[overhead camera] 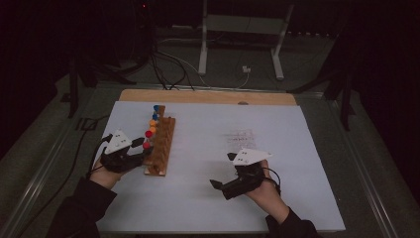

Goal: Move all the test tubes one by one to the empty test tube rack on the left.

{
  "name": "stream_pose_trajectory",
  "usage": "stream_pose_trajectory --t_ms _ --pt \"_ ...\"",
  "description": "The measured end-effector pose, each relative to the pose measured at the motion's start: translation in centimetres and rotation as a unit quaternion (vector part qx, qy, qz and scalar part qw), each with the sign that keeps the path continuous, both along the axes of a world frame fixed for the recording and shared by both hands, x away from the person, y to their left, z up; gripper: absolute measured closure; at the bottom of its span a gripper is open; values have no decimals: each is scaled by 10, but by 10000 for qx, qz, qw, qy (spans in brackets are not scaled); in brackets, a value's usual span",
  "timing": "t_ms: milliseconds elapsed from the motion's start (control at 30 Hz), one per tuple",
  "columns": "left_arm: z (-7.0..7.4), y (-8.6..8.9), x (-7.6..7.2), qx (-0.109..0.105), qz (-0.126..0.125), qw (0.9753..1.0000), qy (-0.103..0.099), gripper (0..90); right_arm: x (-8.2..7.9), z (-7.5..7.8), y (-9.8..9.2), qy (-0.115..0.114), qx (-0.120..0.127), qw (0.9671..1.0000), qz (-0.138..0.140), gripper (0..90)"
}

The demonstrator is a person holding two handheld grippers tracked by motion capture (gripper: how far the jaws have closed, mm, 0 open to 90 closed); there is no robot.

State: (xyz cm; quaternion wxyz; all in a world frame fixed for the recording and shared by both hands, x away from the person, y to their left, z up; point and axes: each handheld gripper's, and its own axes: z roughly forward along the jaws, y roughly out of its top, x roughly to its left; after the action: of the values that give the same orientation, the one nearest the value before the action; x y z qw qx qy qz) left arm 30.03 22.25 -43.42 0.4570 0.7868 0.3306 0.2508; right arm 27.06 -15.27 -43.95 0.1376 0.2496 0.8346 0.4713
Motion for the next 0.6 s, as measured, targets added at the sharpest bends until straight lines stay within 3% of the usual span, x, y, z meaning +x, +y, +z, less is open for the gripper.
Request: stream_pose_trajectory --t_ms 100,167,267,333,400,600 --pt "6 -1 -9 -233 -185 9995 -37 358 0 0 -1 -13 26 10000 5 0" --pt "9 -4 -14 -350 -445 9984 25 292 -1 -1 -2 2 72 10000 48 0" --pt "8 -13 -22 -410 -864 9952 191 155 -1 -2 -4 3 96 9999 119 0" --pt "6 -20 -26 -491 -1179 9913 323 70 -2 -3 -4 -37 41 9999 135 0" --pt "3 -28 -30 -574 -1387 9878 420 28 -3 -5 -4 -19 -8 9998 201 0" --pt "-16 -48 -41 -489 -1831 9808 462 11 -5 -16 -9 -11 -155 9997 174 0"
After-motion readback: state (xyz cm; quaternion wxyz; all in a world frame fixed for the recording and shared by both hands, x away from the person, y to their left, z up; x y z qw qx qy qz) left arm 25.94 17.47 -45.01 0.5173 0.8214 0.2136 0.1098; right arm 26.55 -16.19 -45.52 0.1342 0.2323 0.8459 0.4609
